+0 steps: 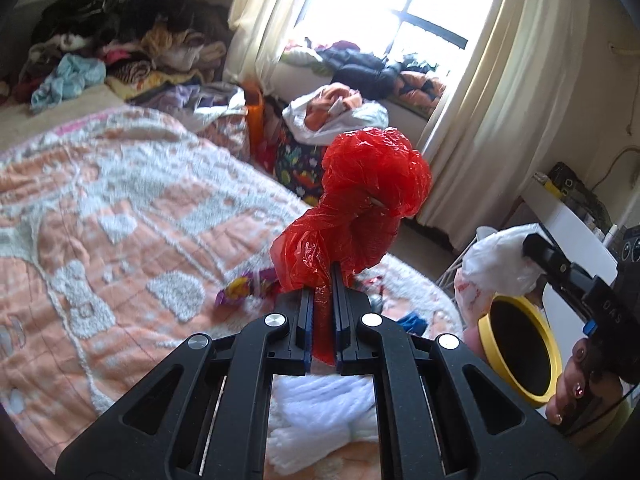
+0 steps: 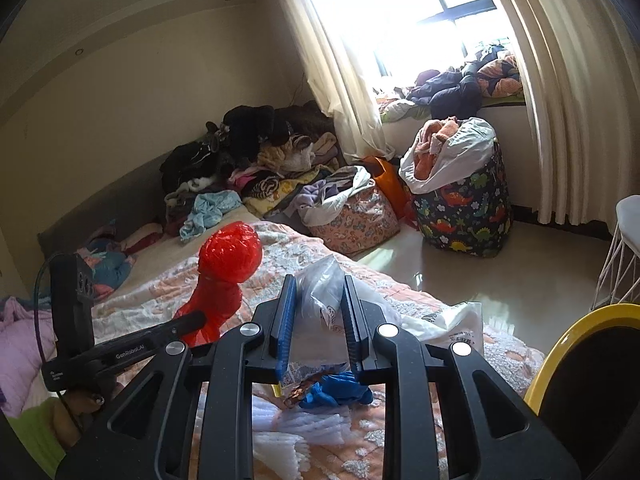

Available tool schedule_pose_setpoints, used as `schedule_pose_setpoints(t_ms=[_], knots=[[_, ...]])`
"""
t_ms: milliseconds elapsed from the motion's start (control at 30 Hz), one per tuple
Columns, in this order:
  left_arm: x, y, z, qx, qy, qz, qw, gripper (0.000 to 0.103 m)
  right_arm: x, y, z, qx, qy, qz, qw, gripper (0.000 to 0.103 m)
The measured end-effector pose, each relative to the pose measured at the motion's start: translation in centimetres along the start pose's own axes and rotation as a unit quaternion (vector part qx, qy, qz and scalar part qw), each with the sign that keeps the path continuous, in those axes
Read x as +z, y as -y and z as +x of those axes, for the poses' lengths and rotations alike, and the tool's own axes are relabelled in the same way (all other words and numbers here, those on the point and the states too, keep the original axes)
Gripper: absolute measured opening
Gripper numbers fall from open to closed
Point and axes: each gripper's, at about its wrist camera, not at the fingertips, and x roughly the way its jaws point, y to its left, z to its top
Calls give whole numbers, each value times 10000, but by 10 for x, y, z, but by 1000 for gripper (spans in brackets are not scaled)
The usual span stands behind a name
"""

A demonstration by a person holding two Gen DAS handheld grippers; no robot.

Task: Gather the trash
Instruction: 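Carry the red bag with the left tool while the right tool grasps the white plastic bag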

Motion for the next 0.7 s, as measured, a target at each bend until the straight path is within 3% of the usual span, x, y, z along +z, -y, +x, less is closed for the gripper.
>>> schedule_pose_setpoints(t_ms=[133, 700], knots=[[5, 23, -3, -318, -58, 96, 9994, 3, 2, 10, -22, -18, 201, 163, 9997, 22], [-30, 117, 21, -932, -590, 721, 9913, 3, -13, 75, -106, -538, 723, 1007, 9908, 22]])
